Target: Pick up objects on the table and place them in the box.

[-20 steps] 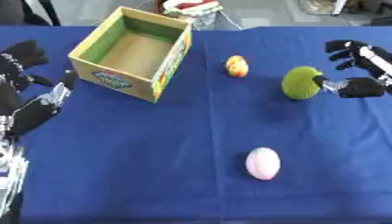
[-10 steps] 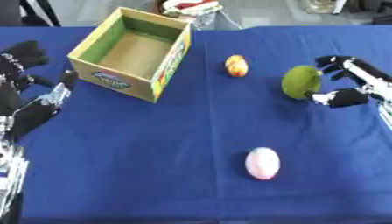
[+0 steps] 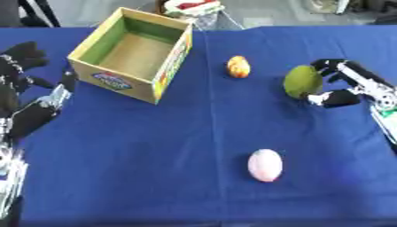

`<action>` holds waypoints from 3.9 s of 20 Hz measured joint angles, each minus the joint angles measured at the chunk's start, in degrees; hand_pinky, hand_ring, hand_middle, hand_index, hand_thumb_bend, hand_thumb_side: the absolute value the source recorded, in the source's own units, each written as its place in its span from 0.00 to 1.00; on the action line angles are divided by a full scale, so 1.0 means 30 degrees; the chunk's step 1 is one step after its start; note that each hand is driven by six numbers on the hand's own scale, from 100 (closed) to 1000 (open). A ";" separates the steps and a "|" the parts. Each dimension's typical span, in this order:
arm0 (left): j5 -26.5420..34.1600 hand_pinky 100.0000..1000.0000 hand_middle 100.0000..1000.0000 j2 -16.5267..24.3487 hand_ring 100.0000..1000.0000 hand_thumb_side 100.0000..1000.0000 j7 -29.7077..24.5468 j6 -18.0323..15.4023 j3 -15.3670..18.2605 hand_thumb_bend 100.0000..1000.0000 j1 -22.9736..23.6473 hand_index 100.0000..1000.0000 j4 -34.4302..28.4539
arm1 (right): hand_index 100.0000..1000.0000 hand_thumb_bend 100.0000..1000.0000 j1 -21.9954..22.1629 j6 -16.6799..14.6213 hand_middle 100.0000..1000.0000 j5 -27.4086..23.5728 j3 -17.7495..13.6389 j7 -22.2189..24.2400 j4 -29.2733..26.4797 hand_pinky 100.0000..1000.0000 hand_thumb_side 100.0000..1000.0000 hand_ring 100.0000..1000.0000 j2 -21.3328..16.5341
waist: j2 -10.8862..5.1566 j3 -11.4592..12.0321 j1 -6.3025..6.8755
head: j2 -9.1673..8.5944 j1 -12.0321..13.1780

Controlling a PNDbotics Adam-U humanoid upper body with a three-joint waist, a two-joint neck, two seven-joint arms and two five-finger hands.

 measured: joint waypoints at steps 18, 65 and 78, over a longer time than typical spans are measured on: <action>0.0056 0.45 0.66 -0.0011 0.71 0.19 -0.0042 -0.0028 -0.0109 0.48 -0.0007 0.80 0.0001 | 0.37 0.00 -0.1838 -0.0081 0.44 0.3137 -0.0316 -0.4775 0.2304 0.62 0.00 0.62 0.0962 | -0.0002 0.0183 0.0051 | 0.0002 -0.0134; 0.1018 0.45 0.66 -0.0853 0.71 0.19 -0.2151 -0.0369 -0.2216 0.48 -0.1943 0.80 -0.0006 | 0.95 0.47 -0.9181 0.1299 0.78 0.9605 -0.0481 -0.3983 0.4002 0.74 0.35 0.78 0.7192 | 0.0964 0.4895 -0.0381 | -0.1372 -0.4557; 0.0838 0.45 0.66 -0.0657 0.71 0.19 -0.1763 -0.0310 -0.1761 0.48 -0.1318 0.80 0.0007 | 0.93 0.37 -0.7644 -0.0194 0.79 0.5446 0.1608 0.1498 0.0806 0.77 0.28 0.80 0.3659 | 0.0710 0.2571 -0.0117 | -0.1354 -0.3375</action>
